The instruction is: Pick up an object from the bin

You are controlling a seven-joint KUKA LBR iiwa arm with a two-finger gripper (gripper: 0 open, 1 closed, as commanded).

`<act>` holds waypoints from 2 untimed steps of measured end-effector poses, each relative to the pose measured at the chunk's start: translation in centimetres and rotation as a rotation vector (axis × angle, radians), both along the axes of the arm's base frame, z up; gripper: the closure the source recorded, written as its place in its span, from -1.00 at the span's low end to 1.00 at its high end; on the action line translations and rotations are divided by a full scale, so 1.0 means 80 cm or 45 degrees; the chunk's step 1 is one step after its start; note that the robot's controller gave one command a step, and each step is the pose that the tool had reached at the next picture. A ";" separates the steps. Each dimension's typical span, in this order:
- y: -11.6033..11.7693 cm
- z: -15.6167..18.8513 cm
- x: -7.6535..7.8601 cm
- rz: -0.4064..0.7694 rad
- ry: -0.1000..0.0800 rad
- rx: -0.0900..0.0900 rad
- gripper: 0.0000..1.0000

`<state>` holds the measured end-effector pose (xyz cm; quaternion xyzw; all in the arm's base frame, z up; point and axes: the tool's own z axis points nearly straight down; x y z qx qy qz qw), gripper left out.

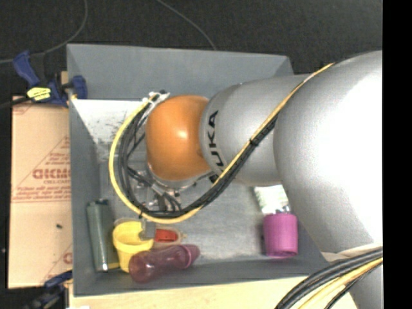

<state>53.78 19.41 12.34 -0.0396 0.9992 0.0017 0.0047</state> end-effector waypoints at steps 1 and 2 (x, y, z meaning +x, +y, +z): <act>-0.032 -0.054 -0.058 0.506 -0.057 0.010 1.00; -0.031 -0.054 -0.058 0.504 -0.057 0.011 1.00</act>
Offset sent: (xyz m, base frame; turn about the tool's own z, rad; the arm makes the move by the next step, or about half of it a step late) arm 0.0000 0.0000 0.0000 0.0000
